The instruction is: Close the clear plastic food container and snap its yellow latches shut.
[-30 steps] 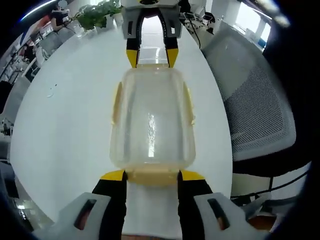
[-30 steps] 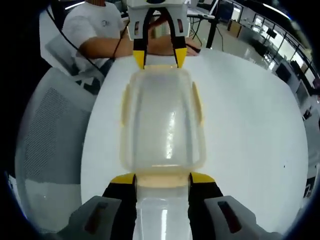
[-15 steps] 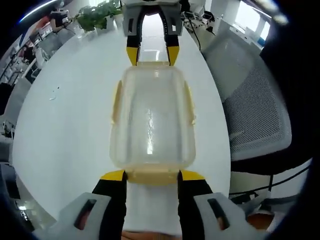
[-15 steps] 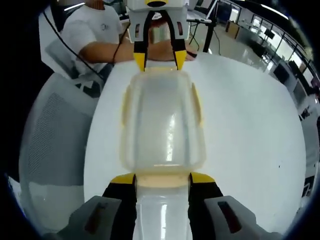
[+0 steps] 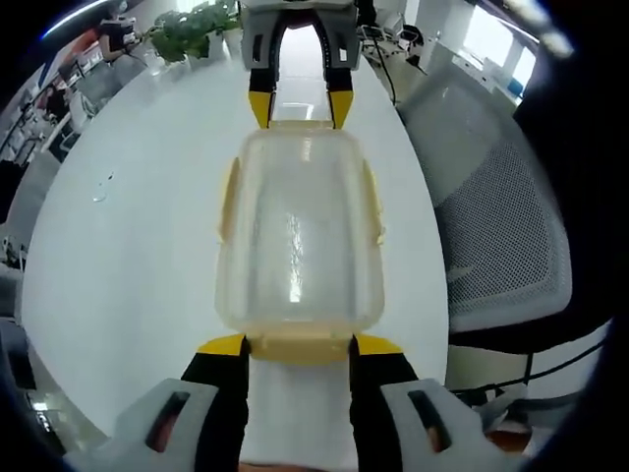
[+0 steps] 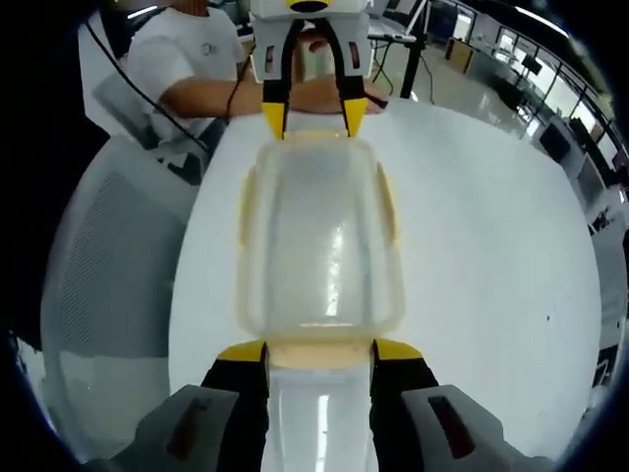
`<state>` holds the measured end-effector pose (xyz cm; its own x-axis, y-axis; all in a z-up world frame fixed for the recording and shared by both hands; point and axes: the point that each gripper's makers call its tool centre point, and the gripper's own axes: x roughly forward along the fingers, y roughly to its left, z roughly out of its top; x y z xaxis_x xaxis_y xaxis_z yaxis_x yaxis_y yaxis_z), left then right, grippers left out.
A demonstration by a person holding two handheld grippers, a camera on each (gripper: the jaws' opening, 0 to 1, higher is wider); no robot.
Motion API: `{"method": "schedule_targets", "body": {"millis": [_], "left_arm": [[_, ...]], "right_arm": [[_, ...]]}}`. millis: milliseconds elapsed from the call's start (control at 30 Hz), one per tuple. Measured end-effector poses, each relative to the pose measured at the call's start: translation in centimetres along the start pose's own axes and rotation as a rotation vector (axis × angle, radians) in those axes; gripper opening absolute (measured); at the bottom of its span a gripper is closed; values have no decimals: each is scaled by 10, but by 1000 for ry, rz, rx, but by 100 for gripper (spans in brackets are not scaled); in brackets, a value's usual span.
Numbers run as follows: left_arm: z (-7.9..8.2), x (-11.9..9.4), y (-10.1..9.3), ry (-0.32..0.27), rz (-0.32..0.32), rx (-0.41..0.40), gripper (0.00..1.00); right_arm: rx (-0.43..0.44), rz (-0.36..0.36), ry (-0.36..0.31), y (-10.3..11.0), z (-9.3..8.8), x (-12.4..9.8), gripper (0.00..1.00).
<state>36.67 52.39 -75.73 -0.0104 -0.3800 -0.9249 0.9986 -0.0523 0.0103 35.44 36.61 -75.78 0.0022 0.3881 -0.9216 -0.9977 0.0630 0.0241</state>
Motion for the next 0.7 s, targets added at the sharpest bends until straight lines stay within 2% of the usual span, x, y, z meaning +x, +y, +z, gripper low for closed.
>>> {"method": "schedule_targets", "body": {"millis": [700], "left_arm": [[43, 16, -3, -2, 13, -1, 39]], "right_arm": [[0, -3, 21, 3, -42, -18, 38]]}}
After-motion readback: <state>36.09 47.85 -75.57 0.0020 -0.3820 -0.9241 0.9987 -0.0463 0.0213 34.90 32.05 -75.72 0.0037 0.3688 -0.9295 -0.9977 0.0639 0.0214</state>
